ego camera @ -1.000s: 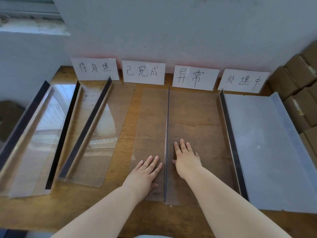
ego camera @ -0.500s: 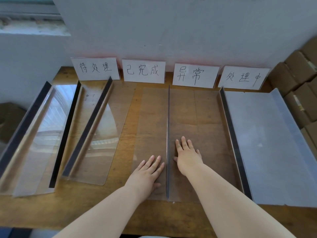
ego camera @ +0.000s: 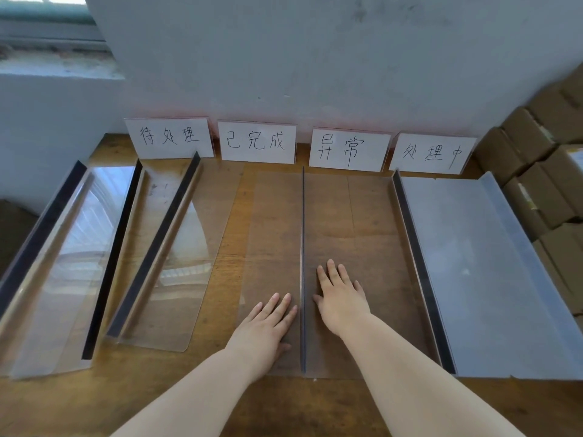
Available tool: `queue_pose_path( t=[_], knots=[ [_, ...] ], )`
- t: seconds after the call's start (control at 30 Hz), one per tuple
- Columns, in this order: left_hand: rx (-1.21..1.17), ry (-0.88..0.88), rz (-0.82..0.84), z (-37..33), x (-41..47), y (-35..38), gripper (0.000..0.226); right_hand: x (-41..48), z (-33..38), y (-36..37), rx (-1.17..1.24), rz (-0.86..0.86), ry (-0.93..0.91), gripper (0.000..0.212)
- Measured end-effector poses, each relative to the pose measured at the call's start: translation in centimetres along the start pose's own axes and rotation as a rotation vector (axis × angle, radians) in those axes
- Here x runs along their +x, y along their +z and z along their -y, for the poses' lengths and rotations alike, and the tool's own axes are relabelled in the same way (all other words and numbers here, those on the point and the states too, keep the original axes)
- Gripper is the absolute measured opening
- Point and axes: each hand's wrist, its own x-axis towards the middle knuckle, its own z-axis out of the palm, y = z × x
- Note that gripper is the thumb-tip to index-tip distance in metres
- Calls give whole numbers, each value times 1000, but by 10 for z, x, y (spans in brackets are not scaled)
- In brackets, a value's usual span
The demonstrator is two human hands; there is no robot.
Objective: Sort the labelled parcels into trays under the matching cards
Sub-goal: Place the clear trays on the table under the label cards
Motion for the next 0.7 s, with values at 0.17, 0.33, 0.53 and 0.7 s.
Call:
queue_pose_path(
  t=[0.17, 0.33, 0.53, 0.7],
  knots=[
    [-12, 2, -34, -1, -1, 3, 71, -3, -2, 3, -16, -1, 2, 60],
    [-29, 0, -39, -1, -3, -1, 70, -2, 0, 4, -3, 3, 6, 61],
    [-147, -131, -237, 24, -10, -18, 53, -2, -1, 5, 9, -13, -2, 59],
    [-180, -501, -338, 78, -23, -18, 56, -1, 5, -14, 173, -132, -39, 50]
  ],
)
